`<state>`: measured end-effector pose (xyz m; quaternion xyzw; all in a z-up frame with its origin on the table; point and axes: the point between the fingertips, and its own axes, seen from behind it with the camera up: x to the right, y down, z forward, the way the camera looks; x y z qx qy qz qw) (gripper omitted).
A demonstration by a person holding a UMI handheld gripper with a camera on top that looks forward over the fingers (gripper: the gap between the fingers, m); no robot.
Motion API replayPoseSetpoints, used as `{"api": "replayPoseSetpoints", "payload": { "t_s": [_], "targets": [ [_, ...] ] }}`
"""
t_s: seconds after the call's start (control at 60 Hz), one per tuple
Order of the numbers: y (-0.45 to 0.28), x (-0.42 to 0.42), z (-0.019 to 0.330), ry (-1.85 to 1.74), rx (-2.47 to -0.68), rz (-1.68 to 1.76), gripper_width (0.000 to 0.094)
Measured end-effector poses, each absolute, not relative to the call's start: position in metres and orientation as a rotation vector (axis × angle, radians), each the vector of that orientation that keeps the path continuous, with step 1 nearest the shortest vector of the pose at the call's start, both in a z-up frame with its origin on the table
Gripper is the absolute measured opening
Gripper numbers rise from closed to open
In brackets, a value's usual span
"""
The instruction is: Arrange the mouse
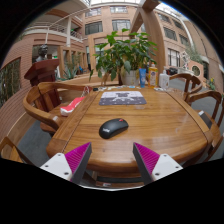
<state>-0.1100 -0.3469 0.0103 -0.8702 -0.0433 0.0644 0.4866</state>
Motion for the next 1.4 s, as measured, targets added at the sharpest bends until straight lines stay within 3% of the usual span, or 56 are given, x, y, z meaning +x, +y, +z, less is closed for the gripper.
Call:
{"api": "replayPoseSetpoints", "payload": {
  "t_s": [0.467, 0.567, 0.7, 1.05, 1.133, 1.283, 1.4],
  "targets": [
    [-0.223, -0.161, -0.006, -0.071, -2.150, 0.193, 0.0835],
    [-0.205, -0.165, -0.010, -0.093, -2.169, 0.122, 0.0711],
    [-0.199, -0.169, -0.014, -0.158, -2.169, 0.027, 0.0471],
    [-0.197, -0.178, -0.009, -0.220, -2.194, 0.070, 0.0340],
    [-0.191, -0.194, 0.034, -0.239, -2.117, 0.157, 0.0341],
    [-0.169, -0.218, 0.202, -0.242, -1.826, 0.339, 0.0341],
    [-0.124, -0.203, 0.289, -0.218, -1.673, 0.339, 0.0338]
  ]
}}
